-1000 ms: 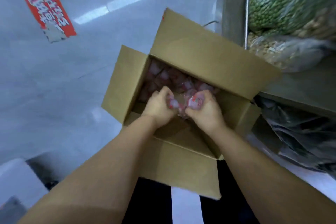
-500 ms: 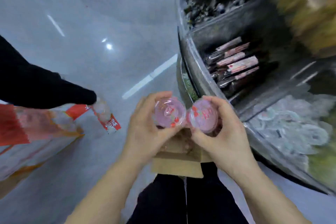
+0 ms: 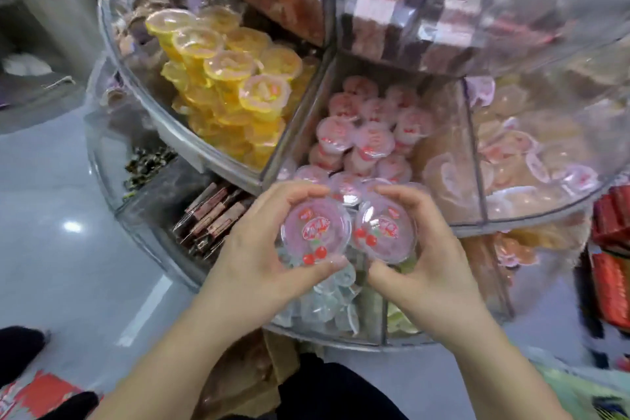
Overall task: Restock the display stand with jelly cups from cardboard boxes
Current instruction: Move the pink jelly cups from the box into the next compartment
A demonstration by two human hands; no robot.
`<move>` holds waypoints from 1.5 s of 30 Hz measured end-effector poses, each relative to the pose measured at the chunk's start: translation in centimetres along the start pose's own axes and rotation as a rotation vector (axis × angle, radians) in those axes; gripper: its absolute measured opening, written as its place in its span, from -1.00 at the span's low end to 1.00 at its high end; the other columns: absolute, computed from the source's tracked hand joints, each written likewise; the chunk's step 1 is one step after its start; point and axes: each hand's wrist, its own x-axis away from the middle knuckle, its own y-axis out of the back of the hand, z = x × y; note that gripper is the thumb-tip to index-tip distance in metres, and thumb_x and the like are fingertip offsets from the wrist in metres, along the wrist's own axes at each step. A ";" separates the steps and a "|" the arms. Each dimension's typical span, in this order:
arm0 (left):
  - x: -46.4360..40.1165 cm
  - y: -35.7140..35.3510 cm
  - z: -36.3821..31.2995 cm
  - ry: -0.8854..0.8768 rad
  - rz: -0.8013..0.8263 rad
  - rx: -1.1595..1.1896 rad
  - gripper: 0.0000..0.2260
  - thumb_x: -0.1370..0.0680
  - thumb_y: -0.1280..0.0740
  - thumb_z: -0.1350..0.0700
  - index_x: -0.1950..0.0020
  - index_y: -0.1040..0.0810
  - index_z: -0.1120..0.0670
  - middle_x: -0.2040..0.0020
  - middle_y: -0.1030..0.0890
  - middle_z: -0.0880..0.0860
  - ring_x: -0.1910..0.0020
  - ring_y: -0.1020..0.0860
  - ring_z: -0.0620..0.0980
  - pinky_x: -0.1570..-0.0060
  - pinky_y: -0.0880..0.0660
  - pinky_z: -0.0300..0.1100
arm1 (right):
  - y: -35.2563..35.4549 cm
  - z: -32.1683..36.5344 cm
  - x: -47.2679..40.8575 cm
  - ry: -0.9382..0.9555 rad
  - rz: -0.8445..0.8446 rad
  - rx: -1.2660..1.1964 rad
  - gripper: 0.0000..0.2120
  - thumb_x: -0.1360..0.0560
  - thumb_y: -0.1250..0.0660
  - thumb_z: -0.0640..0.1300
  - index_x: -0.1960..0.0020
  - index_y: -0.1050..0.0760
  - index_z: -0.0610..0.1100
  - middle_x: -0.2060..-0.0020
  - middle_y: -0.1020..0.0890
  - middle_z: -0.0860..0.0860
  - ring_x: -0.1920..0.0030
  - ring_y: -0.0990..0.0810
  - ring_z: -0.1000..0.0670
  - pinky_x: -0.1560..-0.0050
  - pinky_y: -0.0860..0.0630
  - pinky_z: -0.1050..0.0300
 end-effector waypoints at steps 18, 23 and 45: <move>-10.1 -2.6 -1.4 -0.178 0.110 -0.452 -0.46 -0.30 -0.42 0.17 -0.29 -0.48 0.04 -0.10 -0.44 -0.07 -0.10 -0.44 -0.19 -0.11 -0.28 -0.51 | 5.8 -5.4 -11.0 -0.019 0.072 0.796 -0.40 -0.34 -0.37 -0.35 -0.35 -0.31 -0.16 -0.18 -0.41 -0.15 -0.16 -0.41 -0.17 -0.13 -0.36 0.07; -9.3 -1.1 0.4 -0.040 0.187 -0.602 -0.42 -0.30 -0.51 0.26 -0.31 -0.48 0.08 -0.12 -0.46 -0.04 -0.09 -0.46 -0.13 -0.04 -0.29 -0.48 | 4.9 -5.7 -10.7 -0.091 0.046 0.849 -0.33 -0.37 -0.27 -0.43 -0.43 -0.26 -0.07 -0.28 -0.26 -0.20 -0.25 -0.31 -0.21 -0.26 -0.35 -0.03; -9.0 -2.0 1.3 0.071 0.132 -0.934 -0.63 -0.16 -0.60 0.26 0.08 -0.63 0.15 0.05 -0.65 0.04 0.14 -0.63 0.11 0.45 -0.58 -0.04 | 5.1 -5.3 -8.8 0.160 -0.140 0.664 -0.69 -0.34 -0.48 -0.23 -0.06 -0.54 -0.19 0.03 -0.53 -0.11 -0.01 -0.47 -0.12 -0.04 -0.35 0.19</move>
